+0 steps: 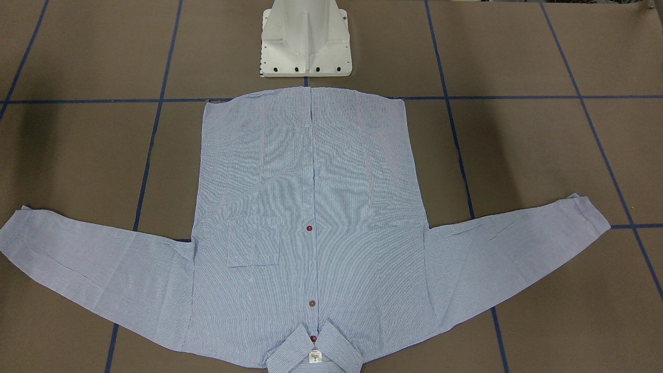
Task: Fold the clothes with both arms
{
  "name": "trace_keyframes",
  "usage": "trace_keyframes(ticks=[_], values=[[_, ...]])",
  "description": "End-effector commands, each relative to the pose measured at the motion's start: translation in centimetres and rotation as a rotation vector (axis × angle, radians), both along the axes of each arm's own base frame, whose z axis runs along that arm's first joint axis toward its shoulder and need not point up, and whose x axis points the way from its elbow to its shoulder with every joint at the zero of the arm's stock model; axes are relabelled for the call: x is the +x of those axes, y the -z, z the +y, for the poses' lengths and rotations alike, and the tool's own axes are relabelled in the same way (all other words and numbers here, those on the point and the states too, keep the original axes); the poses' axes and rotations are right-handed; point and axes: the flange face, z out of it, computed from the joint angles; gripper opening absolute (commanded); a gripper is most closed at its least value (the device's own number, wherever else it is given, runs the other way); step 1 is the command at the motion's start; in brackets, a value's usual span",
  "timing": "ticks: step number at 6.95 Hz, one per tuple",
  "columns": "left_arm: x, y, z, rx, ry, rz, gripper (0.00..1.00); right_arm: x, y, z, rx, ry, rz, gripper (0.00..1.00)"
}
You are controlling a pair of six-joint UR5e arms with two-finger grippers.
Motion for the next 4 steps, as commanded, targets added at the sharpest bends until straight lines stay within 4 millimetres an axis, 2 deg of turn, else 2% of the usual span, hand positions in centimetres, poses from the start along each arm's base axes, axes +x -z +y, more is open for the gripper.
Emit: trace_keyframes(ticks=[1, 2, 3, 4], values=[[0.0, 0.2, 0.3, 0.016, -0.007, 0.006, 1.0, -0.1, -1.2, -0.1, -0.029, 0.003, -0.004, 1.0], [0.1, 1.1, 0.0, 0.022, -0.006, 0.015, 1.0, -0.1, -2.0, -0.1, -0.041, 0.003, 0.001, 1.0], [0.0, 0.9, -0.1, 0.015, -0.003, 0.011, 1.0, -0.1, -2.7, -0.1, -0.051, 0.002, 0.004, 1.0], [-0.1, 0.5, 0.5, 0.016, -0.005, 0.013, 1.0, -0.1, -2.9, -0.1, -0.056, 0.003, 0.0, 1.0]])
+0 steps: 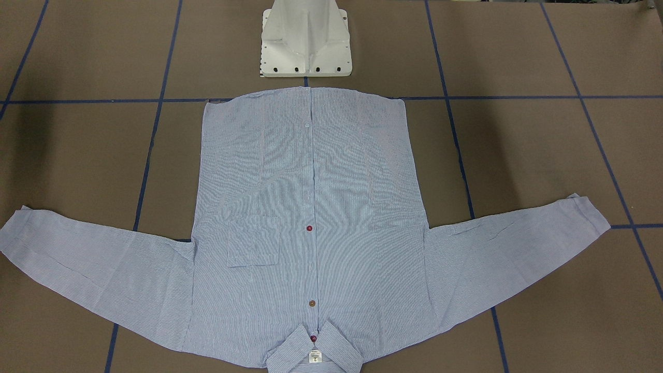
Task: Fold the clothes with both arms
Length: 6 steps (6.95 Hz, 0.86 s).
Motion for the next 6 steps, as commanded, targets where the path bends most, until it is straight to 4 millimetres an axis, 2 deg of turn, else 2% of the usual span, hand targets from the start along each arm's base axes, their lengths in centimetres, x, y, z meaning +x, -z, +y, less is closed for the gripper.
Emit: trace_keyframes(ticks=[1, 2, 5, 6], values=[[-0.1, -0.6, 0.7, -0.006, 0.001, -0.001, 1.0, 0.0, -0.7, 0.2, -0.012, 0.0, 0.001, 1.0], [-0.1, -0.6, 0.7, -0.004, 0.001, -0.001, 1.0, 0.1, -1.0, 0.3, -0.012, 0.001, 0.009, 1.0], [0.0, -0.3, 0.7, 0.005, -0.001, 0.002, 1.0, 0.0, 0.4, 0.2, -0.039, -0.044, -0.009, 1.0], [-0.1, -0.3, 0.8, 0.007, 0.001, 0.002, 1.0, -1.0, 0.6, 0.1, -0.099, -0.081, -0.021, 1.0]])
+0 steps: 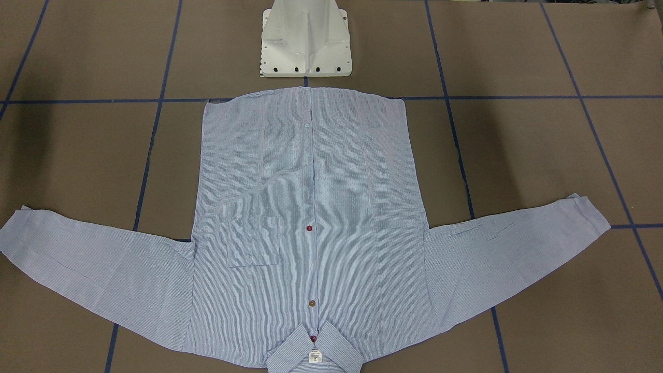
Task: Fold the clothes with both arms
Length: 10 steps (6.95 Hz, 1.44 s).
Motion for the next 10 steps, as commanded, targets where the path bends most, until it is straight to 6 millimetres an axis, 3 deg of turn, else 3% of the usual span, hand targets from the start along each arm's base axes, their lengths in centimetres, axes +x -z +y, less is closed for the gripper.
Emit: trace_keyframes(ticks=[1, 2, 4, 6, 7, 10], values=[[0.0, 0.1, 0.0, 0.007, 0.0, 0.001, 1.0, -1.8, 0.7, -0.1, -0.126, -0.084, -0.028, 1.0], [0.1, 0.3, 0.0, 0.015, 0.0, 0.003, 1.0, -4.4, 1.7, -0.5, -0.19, -0.139, -0.049, 1.0], [0.1, 0.3, 0.0, -0.005, 0.019, 0.014, 1.0, -11.2, 2.6, -0.2, -0.356, -0.5, -0.14, 1.0], [0.1, 0.5, 0.0, 0.005, 0.023, 0.018, 1.0, -12.4, -0.5, 0.6, -0.41, -0.55, -0.169, 0.99], [0.1, 0.5, 0.0, 0.0, 0.029, 0.021, 1.0, -13.7, -0.5, 0.5, -0.417, -0.535, -0.158, 0.98], [0.1, 0.7, 0.0, 0.001, 0.047, 0.035, 1.0, -14.6, -4.6, 0.8, -0.46, -0.516, -0.106, 0.85]])
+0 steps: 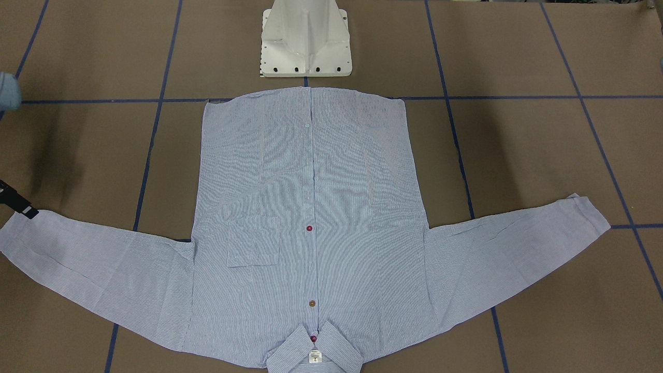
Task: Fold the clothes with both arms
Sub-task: 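Reach the right gripper to the sleeve cuff nearest it and grasp it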
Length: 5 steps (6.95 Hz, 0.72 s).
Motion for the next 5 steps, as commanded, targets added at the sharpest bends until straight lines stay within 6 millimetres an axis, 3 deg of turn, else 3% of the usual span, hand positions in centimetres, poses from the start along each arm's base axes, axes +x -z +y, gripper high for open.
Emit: trace_keyframes(ticks=[1, 3, 4, 5], values=[[0.01, 0.21, 0.01, 0.002, 0.006, 0.007, 1.0, -0.42, -1.68, 0.08, -0.02, 0.015, 0.013, 0.83], [0.09, 0.13, 0.01, 0.0, 0.006, 0.007, 1.0, -0.38, -1.93, 0.16, -0.025, 0.015, 0.016, 0.72], [0.09, 0.13, 0.01, 0.0, 0.006, 0.007, 1.0, -0.37, -2.04, 0.16, -0.029, 0.014, 0.018, 0.6], [0.09, 0.13, 0.01, 0.0, 0.006, 0.007, 1.0, -0.39, -2.35, 0.15, -0.035, 0.015, 0.019, 0.58]])
